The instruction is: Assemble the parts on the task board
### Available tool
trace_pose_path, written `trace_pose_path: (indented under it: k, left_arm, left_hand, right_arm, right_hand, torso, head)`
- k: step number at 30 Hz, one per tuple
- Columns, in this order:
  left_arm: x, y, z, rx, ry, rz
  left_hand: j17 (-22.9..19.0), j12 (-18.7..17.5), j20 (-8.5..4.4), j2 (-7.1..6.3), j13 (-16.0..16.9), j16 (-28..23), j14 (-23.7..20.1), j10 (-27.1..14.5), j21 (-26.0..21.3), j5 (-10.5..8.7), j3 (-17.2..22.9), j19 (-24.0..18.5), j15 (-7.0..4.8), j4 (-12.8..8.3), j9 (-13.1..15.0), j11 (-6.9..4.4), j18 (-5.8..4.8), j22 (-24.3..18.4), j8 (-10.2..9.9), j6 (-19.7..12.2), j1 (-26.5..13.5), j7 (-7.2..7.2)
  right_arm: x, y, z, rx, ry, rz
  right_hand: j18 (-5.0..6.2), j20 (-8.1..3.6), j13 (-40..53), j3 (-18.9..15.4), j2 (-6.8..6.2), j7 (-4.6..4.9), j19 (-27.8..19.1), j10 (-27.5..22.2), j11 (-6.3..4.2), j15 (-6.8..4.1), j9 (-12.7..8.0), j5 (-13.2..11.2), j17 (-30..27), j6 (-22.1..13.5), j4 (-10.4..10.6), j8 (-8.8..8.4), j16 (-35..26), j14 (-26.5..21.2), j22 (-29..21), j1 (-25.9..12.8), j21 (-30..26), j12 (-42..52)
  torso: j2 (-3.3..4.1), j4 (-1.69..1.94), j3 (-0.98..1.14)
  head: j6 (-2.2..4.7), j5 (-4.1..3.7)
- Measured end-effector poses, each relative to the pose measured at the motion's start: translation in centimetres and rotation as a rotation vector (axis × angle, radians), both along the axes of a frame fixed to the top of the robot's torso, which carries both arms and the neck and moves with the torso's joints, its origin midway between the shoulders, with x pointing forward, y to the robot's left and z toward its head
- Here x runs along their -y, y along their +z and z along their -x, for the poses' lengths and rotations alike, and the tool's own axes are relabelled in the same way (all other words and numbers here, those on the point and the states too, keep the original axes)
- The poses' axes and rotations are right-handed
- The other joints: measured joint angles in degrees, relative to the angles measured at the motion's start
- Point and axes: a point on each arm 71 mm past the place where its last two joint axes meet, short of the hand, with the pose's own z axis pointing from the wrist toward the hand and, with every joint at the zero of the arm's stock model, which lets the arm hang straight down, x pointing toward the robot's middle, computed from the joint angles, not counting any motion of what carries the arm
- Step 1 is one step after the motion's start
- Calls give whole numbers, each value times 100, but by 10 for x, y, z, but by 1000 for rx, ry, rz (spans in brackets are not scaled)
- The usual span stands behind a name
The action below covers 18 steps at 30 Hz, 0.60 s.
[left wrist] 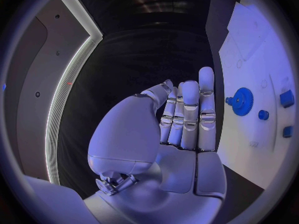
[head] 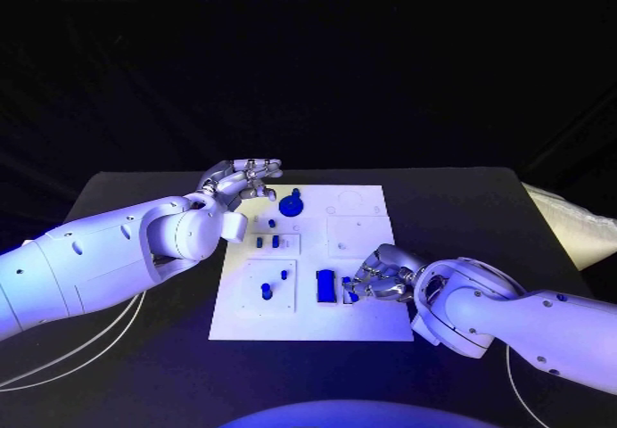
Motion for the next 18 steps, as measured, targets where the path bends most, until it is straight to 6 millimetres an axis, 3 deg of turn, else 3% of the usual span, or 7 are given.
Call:
trace_pose_path:
  k: [8, 18]
  left_arm:
    - [0, 0, 0, -2, 0, -1]
    - [0, 0, 0, -3, 0, -1]
  left_hand:
    - [0, 0, 0, 0, 0, 0, 0, 0, 0, 0, 0, 0, 0, 0, 0, 0, 0, 0, 0, 0, 0, 0]
    - [0, 0, 0, 0, -1, 0, 0, 0, 0, 0, 0, 0, 0, 0, 0, 0, 0, 0, 0, 0, 0, 0]
  right_arm:
    - [-1, 0, -1, 13, 8, 33]
    - [0, -1, -1, 26, 20, 81]
  right_hand:
    - [0, 0, 1, -165, -89, -29, 0, 10, -10, 0, 10, -17, 0, 30, 100, 3, 0, 0, -1, -194, 0, 0]
    - [0, 0, 51, -229, -82, -38, 0, 29, 9, 0, 24, -17, -1, 38, 130, 3, 0, 0, -1, -246, 0, 29]
  torso:
    - [-1, -1, -2]
    - [-3, -1, -3]
  head:
    - [-14, 1]
    - [-26, 1]
